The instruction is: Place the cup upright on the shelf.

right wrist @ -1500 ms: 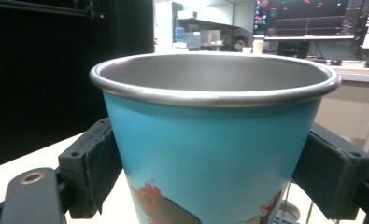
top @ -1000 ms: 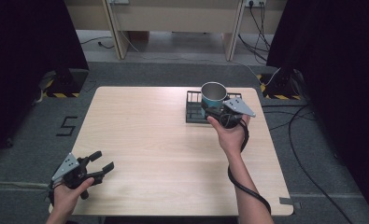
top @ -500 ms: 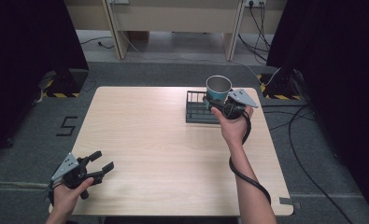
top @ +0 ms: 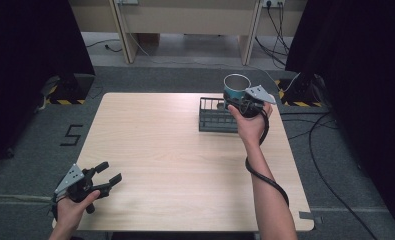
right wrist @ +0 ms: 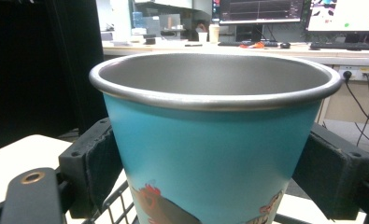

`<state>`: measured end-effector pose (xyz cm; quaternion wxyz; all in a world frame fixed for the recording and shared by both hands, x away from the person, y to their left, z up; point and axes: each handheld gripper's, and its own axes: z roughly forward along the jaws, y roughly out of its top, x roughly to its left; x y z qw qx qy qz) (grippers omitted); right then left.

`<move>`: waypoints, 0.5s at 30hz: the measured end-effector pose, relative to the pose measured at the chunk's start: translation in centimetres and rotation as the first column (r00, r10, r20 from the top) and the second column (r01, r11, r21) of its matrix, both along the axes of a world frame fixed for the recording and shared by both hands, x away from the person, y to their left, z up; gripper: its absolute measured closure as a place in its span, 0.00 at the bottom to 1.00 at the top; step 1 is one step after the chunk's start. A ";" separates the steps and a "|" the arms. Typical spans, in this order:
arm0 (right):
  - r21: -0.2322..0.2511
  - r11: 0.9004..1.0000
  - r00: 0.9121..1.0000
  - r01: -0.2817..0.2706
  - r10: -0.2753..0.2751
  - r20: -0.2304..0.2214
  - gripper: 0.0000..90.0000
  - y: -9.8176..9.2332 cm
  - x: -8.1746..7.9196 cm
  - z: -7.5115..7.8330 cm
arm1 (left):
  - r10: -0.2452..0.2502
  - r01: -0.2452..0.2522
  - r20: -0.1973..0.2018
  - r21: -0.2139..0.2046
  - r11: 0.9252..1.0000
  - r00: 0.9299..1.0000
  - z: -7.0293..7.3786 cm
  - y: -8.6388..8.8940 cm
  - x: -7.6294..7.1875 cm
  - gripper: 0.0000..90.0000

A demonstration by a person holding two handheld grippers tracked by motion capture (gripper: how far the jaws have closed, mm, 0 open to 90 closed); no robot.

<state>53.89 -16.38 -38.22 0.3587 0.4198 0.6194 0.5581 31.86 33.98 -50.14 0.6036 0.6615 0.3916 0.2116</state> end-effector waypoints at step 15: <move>-0.003 0.999 0.997 0.049 -0.049 -0.051 0.18 -0.6 2.2 -1.1 | -0.004 0.004 -0.001 0.000 1.000 1.000 0.0 -0.1 0.0 0.23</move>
